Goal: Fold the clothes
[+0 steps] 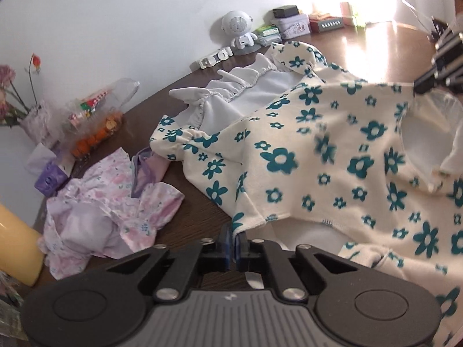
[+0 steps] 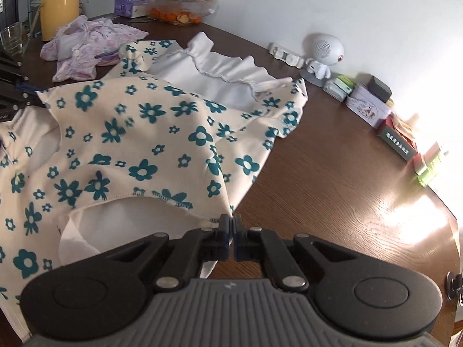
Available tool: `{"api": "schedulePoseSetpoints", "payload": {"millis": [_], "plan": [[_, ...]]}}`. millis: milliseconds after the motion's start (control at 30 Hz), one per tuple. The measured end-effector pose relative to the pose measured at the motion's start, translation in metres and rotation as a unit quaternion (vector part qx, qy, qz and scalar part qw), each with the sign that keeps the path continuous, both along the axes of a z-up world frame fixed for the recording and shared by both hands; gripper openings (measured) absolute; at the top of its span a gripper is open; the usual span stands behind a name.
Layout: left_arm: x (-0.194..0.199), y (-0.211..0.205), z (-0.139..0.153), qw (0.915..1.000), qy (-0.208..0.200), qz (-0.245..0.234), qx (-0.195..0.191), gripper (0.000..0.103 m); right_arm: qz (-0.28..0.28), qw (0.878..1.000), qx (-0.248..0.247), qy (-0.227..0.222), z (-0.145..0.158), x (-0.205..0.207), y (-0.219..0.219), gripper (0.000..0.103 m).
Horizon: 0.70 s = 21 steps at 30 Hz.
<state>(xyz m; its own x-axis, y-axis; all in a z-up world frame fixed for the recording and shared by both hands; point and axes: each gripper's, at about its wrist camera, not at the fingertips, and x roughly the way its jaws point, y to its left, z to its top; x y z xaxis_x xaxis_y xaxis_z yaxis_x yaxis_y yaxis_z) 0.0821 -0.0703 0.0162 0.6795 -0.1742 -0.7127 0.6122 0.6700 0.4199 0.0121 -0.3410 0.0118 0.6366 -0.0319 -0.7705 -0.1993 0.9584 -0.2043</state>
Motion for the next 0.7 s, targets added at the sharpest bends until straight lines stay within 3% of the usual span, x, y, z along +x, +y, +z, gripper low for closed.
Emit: {"api": "schedulePoseSetpoints", "payload": {"millis": [100, 200, 267, 333, 467, 533, 567, 633, 700], "plan": [[-0.005, 0.0, -0.006, 1.0, 0.001, -0.003, 0.006, 0.004, -0.007, 1.0, 0.017, 0.006, -0.007, -0.002, -0.003, 0.002], [-0.004, 0.004, -0.003, 0.9996, 0.015, 0.005, -0.023, 0.01, -0.011, 0.998, 0.06, 0.002, -0.008, -0.006, -0.006, 0.004], [-0.003, 0.008, 0.0, 0.9987, 0.024, 0.014, -0.042, 0.016, -0.016, 0.996, 0.085, -0.004, -0.004, -0.01, -0.009, 0.017], [0.0, 0.012, 0.001, 0.9975, 0.032, 0.028, -0.056, 0.033, -0.02, 0.995, 0.097, -0.004, -0.004, -0.012, -0.011, 0.026], [0.01, 0.018, -0.005, 0.9923, 0.073, 0.055, -0.083, 0.034, -0.034, 0.993, 0.113, 0.012, -0.015, -0.013, -0.015, 0.028], [0.013, 0.019, -0.006, 0.9892, 0.088, 0.063, -0.098, 0.033, -0.037, 0.992, 0.122, 0.017, -0.019, -0.014, -0.014, 0.026], [0.014, 0.019, -0.007, 0.988, 0.092, 0.066, -0.105, 0.031, -0.034, 0.992, 0.123, 0.016, -0.019, -0.014, -0.013, 0.018], [0.012, 0.017, -0.006, 0.989, 0.086, 0.059, -0.104, 0.001, -0.03, 0.993, 0.11, 0.012, -0.017, -0.016, -0.01, 0.007], [0.004, 0.011, -0.004, 0.9938, 0.061, 0.04, -0.085, 0.001, -0.033, 0.996, 0.079, 0.008, -0.015, -0.017, -0.008, 0.005]]}}
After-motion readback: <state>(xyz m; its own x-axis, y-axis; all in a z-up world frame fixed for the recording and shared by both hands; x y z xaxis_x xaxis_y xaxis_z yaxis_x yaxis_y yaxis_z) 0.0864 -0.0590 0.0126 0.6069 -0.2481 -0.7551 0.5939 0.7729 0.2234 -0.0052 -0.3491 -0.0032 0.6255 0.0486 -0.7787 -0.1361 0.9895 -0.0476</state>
